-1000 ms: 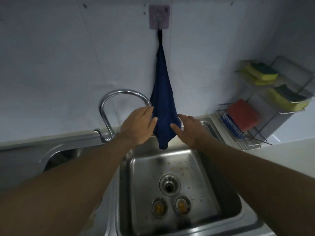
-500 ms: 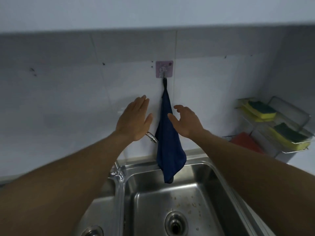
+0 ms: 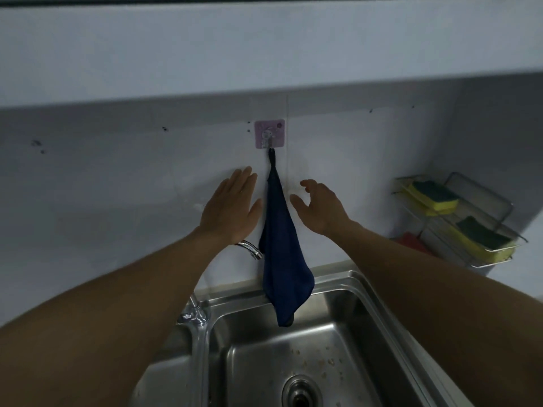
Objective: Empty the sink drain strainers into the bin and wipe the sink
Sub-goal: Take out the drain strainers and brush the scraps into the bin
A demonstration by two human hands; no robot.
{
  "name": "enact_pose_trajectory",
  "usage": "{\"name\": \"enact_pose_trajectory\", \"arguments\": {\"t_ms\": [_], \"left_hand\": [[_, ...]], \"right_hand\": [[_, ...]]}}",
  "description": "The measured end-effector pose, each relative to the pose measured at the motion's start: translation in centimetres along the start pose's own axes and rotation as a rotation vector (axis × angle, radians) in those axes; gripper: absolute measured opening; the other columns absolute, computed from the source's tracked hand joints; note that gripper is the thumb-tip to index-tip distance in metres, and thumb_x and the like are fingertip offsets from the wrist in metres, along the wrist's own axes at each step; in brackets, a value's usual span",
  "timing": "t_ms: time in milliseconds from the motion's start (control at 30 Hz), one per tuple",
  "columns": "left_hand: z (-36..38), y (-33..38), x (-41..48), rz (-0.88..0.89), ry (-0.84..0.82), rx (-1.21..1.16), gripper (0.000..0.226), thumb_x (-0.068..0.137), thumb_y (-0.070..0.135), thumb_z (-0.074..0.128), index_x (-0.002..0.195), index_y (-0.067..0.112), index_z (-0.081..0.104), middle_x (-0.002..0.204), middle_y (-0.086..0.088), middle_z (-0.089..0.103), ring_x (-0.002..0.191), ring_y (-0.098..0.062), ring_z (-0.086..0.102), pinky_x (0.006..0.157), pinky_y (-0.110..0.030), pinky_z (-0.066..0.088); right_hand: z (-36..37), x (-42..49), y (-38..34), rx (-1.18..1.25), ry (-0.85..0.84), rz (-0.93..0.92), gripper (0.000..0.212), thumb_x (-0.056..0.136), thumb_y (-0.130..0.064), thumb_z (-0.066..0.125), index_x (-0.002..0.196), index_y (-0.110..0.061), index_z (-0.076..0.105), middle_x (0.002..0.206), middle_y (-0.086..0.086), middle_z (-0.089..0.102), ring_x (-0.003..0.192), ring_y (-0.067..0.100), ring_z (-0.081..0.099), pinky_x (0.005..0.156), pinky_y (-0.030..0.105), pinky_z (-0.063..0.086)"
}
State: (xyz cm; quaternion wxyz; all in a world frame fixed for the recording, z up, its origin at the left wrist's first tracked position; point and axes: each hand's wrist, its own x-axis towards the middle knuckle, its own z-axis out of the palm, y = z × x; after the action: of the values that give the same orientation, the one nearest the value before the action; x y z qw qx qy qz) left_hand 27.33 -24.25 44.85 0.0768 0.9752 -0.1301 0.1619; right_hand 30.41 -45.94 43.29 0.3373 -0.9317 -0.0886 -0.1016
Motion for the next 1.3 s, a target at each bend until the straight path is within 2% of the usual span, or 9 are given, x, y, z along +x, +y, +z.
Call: {"name": "enact_pose_trajectory", "arguments": {"t_ms": [233, 567, 700, 833, 1033, 1200, 1300], "left_hand": [[1.2, 3.1, -0.1, 0.059, -0.044, -0.099, 0.066, 0.106, 0.046, 0.024, 0.16, 0.015, 0.003, 0.168, -0.002, 0.001, 0.155, -0.017, 0.0, 0.126, -0.033, 0.0], [4.6, 11.6, -1.3, 0.27, -0.174, -0.233, 0.063, 0.106, 0.042, 0.029, 0.159, 0.011, 0.015, 0.166, -0.009, 0.017, 0.153, -0.023, 0.017, 0.126, -0.038, 0.013], [6.8, 16.1, -2.5, 0.336, -0.244, -0.296, 0.061, 0.106, 0.039, 0.032, 0.158, 0.009, 0.02, 0.164, -0.011, 0.023, 0.149, -0.025, 0.026, 0.123, -0.036, 0.018], [9.0, 20.2, -3.7, 0.384, -0.299, -0.343, 0.058, 0.105, 0.038, 0.036, 0.154, 0.009, 0.028, 0.155, -0.012, 0.038, 0.139, -0.026, 0.039, 0.116, -0.038, 0.03], [13.1, 25.1, -3.6, 0.322, -0.464, -0.315, 0.064, 0.104, 0.047, 0.031, 0.159, 0.017, 0.016, 0.164, -0.005, 0.023, 0.149, -0.023, 0.027, 0.121, -0.043, 0.027], [16.7, 28.8, -2.9, 0.295, -0.579, -0.269, 0.063, 0.103, 0.047, 0.033, 0.158, 0.021, 0.018, 0.164, -0.003, 0.023, 0.149, -0.025, 0.029, 0.118, -0.047, 0.032], [19.0, 30.7, -2.5, 0.277, -0.616, -0.271, 0.063, 0.103, 0.048, 0.034, 0.158, 0.021, 0.019, 0.165, 0.0, 0.022, 0.148, -0.025, 0.03, 0.115, -0.045, 0.031]], "right_hand": [[-2.6, -3.6, 3.6, -0.1, 0.009, 0.088, 0.06, 0.098, -0.052, 0.048, 0.147, -0.018, 0.04, 0.142, 0.01, 0.052, 0.124, 0.029, 0.054, 0.107, 0.044, 0.042], [-5.9, -13.4, 8.9, -0.203, 0.07, 0.313, 0.056, 0.097, -0.052, 0.047, 0.142, -0.019, 0.044, 0.138, 0.01, 0.055, 0.121, 0.031, 0.055, 0.104, 0.049, 0.044], [-7.2, -18.0, 12.0, -0.248, 0.093, 0.409, 0.045, 0.096, -0.054, 0.047, 0.126, -0.02, 0.049, 0.121, 0.007, 0.06, 0.105, 0.029, 0.058, 0.093, 0.048, 0.051], [-8.4, -21.1, 15.6, -0.253, 0.094, 0.478, 0.047, 0.096, -0.052, 0.047, 0.131, -0.022, 0.047, 0.126, 0.008, 0.061, 0.105, 0.029, 0.06, 0.091, 0.045, 0.054], [-9.7, -23.0, 22.0, -0.281, 0.093, 0.515, 0.043, 0.096, -0.043, 0.052, 0.131, -0.018, 0.056, 0.123, 0.011, 0.063, 0.107, 0.032, 0.059, 0.084, 0.037, 0.047], [-10.0, -22.4, 26.7, -0.266, 0.016, 0.561, 0.044, 0.096, -0.033, 0.053, 0.137, -0.02, 0.053, 0.128, 0.015, 0.059, 0.117, 0.036, 0.054, 0.094, 0.042, 0.047], [-9.6, -21.6, 28.7, -0.265, -0.027, 0.558, 0.044, 0.096, -0.03, 0.051, 0.138, -0.019, 0.052, 0.131, 0.015, 0.057, 0.118, 0.037, 0.053, 0.095, 0.043, 0.047]]}}
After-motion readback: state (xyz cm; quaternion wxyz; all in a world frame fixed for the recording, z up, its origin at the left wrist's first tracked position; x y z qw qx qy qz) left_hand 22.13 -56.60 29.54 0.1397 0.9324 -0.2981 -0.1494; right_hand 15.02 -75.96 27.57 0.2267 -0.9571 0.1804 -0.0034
